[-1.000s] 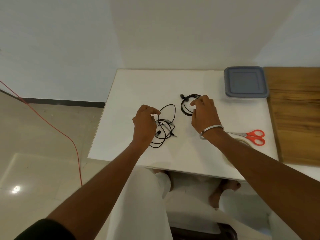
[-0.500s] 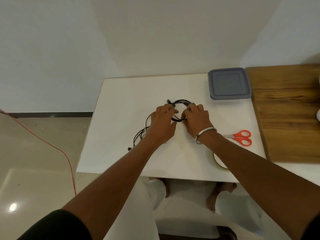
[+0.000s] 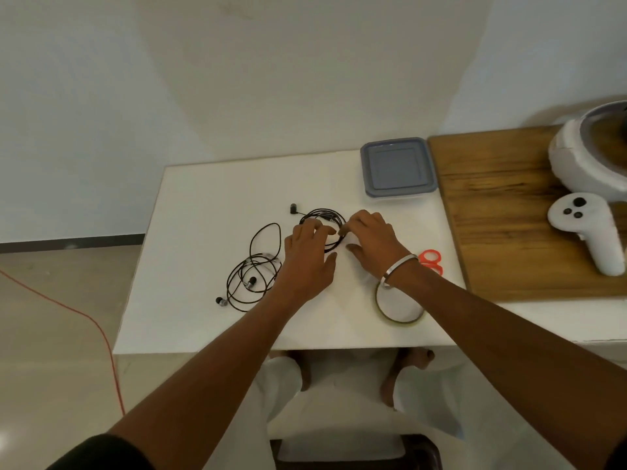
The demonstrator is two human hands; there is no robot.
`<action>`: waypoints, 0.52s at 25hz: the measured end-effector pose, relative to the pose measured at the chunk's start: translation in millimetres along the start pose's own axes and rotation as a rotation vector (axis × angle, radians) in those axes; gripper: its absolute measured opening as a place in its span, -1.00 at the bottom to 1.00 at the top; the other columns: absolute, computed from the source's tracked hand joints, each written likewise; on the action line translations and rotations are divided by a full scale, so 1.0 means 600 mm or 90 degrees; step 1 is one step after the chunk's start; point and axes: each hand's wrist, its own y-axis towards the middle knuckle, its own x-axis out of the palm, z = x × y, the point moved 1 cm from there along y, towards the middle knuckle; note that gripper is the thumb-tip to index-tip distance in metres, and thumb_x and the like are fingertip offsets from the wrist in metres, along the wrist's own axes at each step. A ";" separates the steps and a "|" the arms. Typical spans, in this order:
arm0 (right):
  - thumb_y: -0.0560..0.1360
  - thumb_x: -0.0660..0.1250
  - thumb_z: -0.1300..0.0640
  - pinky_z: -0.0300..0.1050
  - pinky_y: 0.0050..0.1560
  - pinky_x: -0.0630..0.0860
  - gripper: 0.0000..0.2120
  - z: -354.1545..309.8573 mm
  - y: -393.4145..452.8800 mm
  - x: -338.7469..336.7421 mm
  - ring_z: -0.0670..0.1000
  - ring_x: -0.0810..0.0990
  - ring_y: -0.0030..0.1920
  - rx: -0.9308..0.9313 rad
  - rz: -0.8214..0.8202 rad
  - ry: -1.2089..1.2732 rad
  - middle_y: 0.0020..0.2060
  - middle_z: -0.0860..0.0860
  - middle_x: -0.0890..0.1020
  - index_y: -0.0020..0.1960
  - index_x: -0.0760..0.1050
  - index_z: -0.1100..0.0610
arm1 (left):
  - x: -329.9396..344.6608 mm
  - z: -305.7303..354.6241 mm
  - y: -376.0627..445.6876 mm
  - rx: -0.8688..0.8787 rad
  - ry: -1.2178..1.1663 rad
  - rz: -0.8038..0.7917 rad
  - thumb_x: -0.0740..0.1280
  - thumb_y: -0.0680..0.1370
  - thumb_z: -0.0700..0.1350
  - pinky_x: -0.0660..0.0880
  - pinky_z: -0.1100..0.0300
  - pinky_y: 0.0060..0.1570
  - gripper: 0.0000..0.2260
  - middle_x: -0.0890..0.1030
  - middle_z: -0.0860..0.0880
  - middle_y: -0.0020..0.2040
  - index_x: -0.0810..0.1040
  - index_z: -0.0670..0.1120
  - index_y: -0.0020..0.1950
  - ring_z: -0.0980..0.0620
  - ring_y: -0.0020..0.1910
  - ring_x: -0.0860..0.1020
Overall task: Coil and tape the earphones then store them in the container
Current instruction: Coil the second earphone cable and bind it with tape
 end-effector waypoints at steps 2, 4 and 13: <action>0.54 0.25 0.18 -0.02 0.17 0.38 -0.79 0.026 -0.024 -0.018 0.06 0.42 0.15 0.022 0.000 0.016 0.14 0.04 0.49 0.17 0.46 0.08 | 0.007 0.029 -0.016 -0.007 -0.110 0.011 0.32 0.51 -0.22 0.38 0.15 0.11 -0.73 0.45 -0.09 0.14 0.47 -0.16 0.21 -0.01 0.11 0.42; 0.55 0.24 0.19 0.00 0.17 0.39 -0.83 0.054 -0.052 -0.035 0.06 0.46 0.10 0.044 0.004 0.026 0.07 0.04 0.52 0.13 0.48 0.09 | 0.024 0.061 -0.035 -0.013 -0.201 -0.065 0.29 0.56 -0.23 0.37 0.36 0.00 -0.80 0.47 -0.07 0.07 0.49 -0.16 0.18 0.09 -0.03 0.44; 0.52 0.30 0.11 -0.16 0.12 0.44 -0.76 0.101 -0.154 -0.049 0.01 0.48 0.05 0.030 -0.073 0.071 0.08 0.05 0.47 0.16 0.47 0.15 | 0.060 0.130 -0.056 -0.155 -0.237 -0.116 0.27 0.58 -0.25 0.37 0.34 0.07 -0.72 0.48 -0.12 0.19 0.45 -0.17 0.29 0.04 0.00 0.49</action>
